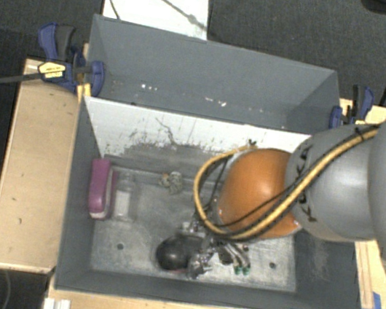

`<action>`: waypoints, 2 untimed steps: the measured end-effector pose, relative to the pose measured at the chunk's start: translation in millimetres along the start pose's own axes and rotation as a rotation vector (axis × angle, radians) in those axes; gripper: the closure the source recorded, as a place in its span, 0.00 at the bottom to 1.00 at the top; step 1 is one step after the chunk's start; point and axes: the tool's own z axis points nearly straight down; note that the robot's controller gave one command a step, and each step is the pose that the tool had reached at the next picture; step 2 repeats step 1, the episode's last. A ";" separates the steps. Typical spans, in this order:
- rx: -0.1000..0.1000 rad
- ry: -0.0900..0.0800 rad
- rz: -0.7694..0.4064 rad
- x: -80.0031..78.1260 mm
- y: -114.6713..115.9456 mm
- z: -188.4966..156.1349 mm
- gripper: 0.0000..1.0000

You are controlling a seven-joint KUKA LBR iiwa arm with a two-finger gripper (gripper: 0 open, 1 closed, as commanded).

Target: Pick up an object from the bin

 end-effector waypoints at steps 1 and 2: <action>0.002 -0.009 -0.027 -5.2 -11.0 -126.4 1.00; 0.002 -0.009 -0.027 -5.2 -11.0 -126.4 1.00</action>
Offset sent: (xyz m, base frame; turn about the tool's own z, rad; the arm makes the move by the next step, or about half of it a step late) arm 0.0053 -0.0096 0.1223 -0.0311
